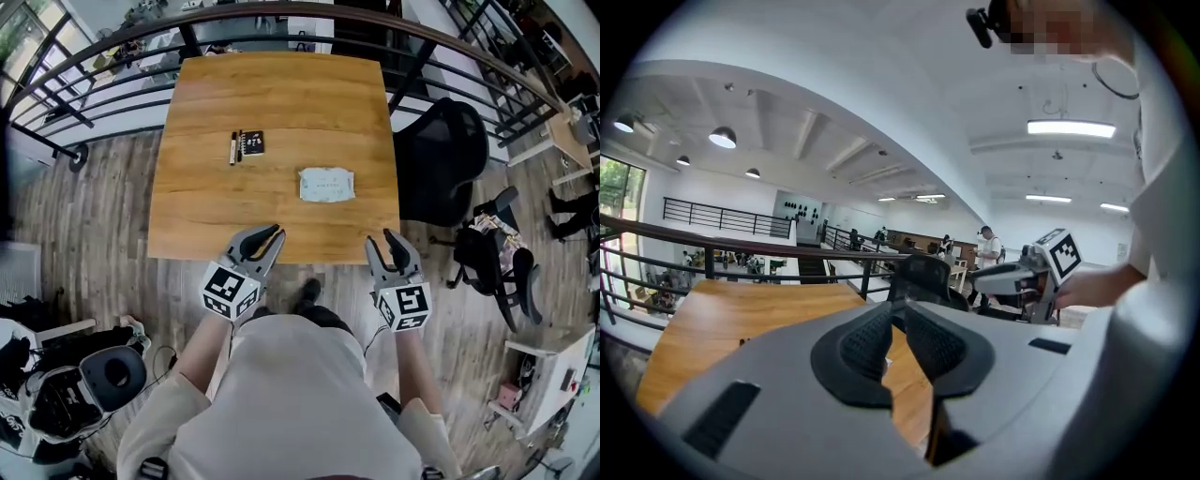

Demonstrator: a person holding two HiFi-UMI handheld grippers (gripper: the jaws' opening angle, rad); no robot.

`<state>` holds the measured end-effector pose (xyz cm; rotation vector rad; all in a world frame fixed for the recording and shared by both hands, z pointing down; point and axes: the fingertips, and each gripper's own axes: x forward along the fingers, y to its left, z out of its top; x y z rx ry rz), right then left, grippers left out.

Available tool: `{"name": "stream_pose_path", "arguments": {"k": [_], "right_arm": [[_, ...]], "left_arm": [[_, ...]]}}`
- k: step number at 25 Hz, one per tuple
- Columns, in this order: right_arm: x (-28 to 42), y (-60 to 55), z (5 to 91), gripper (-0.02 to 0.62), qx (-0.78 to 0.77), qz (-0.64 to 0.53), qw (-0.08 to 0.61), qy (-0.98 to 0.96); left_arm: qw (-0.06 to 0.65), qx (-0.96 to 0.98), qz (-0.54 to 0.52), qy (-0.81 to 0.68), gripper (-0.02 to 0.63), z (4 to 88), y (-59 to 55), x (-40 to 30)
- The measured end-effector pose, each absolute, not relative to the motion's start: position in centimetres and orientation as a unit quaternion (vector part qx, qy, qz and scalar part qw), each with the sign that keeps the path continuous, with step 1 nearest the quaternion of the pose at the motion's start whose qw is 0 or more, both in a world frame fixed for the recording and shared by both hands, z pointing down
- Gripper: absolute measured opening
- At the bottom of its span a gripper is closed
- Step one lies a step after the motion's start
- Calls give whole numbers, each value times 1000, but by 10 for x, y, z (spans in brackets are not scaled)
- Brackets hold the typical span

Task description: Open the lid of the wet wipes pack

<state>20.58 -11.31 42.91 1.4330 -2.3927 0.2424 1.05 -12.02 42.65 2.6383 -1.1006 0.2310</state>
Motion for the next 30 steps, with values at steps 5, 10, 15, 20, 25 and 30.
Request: {"name": "stream_pose_path", "arguments": {"k": [5,10,15,20,25,30], "right_arm": [[221,-141,456,138,476,87,184,-856],[227,-171,478,138,448,92,204,-866],[217,-207,508,138,428,117,226,-867],[202,-225,524,138,423,133,247,-862],[207,-248,554,138,433,146,267,-848],[199,-270,588,138,437,152,289,-838]], "left_arm": [[148,901,84,-399,40,451,-140,28],[158,892,96,-412,40,468,-164,40],[185,885,116,-411,40,498,-197,36],[191,891,131,-390,40,514,-219,29],[197,902,139,-358,40,547,-246,44],[200,909,153,-331,38,587,-269,49]]}}
